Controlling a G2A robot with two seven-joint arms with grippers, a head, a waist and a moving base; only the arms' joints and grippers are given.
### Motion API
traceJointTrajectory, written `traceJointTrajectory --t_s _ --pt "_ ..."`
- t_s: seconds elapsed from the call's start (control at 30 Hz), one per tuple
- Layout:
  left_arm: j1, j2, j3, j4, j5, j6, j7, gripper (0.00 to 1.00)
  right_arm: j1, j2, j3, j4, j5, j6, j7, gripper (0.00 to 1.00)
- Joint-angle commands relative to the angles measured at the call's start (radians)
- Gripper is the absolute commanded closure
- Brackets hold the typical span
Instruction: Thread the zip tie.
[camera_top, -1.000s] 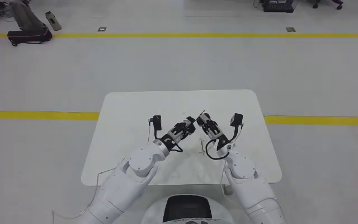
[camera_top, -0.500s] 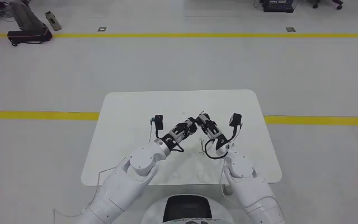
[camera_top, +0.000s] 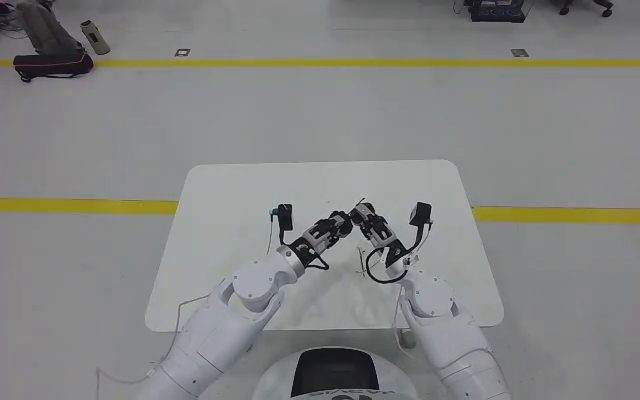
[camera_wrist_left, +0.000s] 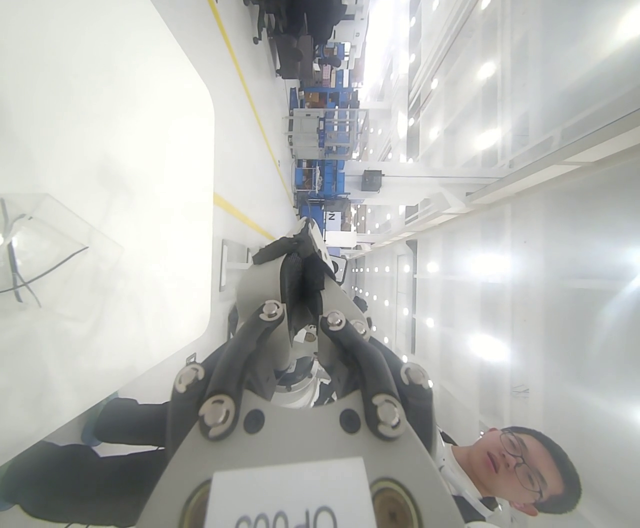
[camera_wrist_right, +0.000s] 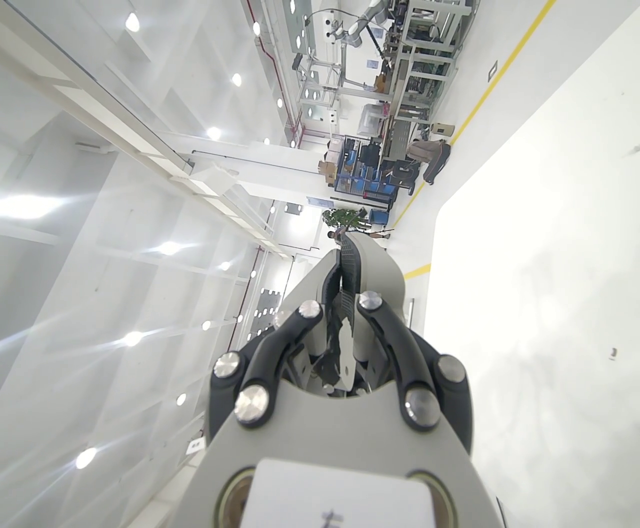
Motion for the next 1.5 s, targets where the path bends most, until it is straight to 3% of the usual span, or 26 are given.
traceJointTrajectory --t_s 0.0,0.07,0.33,0.63,0.73,1.03,1.1,1.27,1.4,1.47 --pt "-0.001 0.000 -0.001 0.002 -0.001 -0.001 -0.001 1.00 0.001 0.001 0.001 0.004 0.005 0.000 0.002 0.61" --pt "-0.001 0.000 -0.002 0.003 -0.002 -0.001 -0.003 1.00 0.003 0.001 0.003 0.006 0.009 0.000 0.006 0.00" --pt "-0.003 0.002 -0.010 0.004 -0.003 -0.002 -0.020 1.00 0.005 0.007 0.016 0.006 0.014 0.000 0.027 0.00" --pt "0.005 0.018 -0.052 -0.013 0.008 0.016 -0.092 1.00 0.015 0.030 0.085 0.038 0.110 0.000 0.233 0.00" --pt "0.004 0.024 -0.062 -0.033 0.016 0.008 -0.147 1.00 0.015 0.030 0.085 0.038 0.110 0.000 0.233 0.00" --pt "0.003 0.024 -0.061 -0.030 0.021 0.012 -0.148 1.00 0.020 0.032 0.095 0.050 0.120 0.017 0.231 0.00" --pt "0.000 0.028 -0.075 -0.028 -0.007 0.029 -0.186 1.00 0.033 0.039 0.115 0.079 0.184 0.025 0.324 0.00" --pt "-0.004 0.049 -0.134 -0.029 -0.043 0.075 -0.350 1.00 0.089 0.064 0.178 0.196 0.346 0.016 0.649 0.00" --pt "-0.001 0.063 -0.165 -0.031 -0.083 0.093 -0.473 1.00 0.138 0.077 0.189 0.280 0.406 0.023 0.838 0.00" --pt "0.000 0.067 -0.177 -0.028 -0.095 0.099 -0.497 1.00 0.158 0.082 0.188 0.313 0.414 0.021 0.894 0.00"
